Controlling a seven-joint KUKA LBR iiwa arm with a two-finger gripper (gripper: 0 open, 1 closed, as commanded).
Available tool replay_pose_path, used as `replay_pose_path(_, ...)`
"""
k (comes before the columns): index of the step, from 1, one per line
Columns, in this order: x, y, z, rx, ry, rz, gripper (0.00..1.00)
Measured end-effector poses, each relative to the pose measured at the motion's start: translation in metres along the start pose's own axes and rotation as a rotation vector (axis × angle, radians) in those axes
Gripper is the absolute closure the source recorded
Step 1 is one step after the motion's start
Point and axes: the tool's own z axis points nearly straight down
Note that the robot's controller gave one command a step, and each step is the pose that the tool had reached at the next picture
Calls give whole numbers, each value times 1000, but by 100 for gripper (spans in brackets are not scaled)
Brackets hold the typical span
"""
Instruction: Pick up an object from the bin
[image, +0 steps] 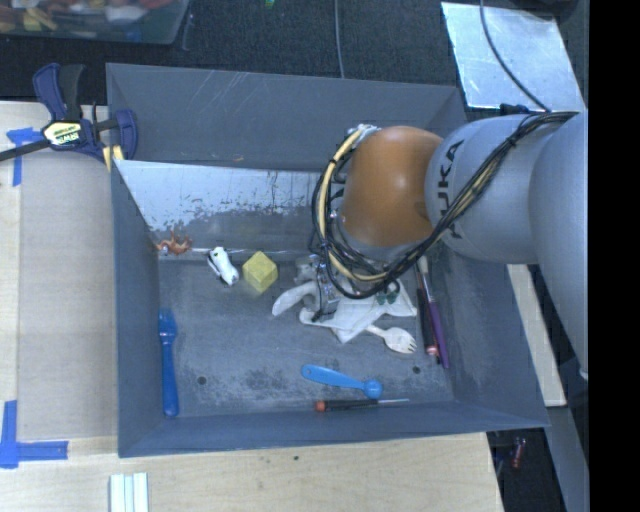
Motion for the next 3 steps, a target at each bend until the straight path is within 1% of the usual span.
replay_pose_path(1,1,0,-10,0,3,1,100)
replay_pose_path(2,0,0,-49,0,3,3,100)
replay_pose_path(3,-1,0,-67,1,-1,4,100)
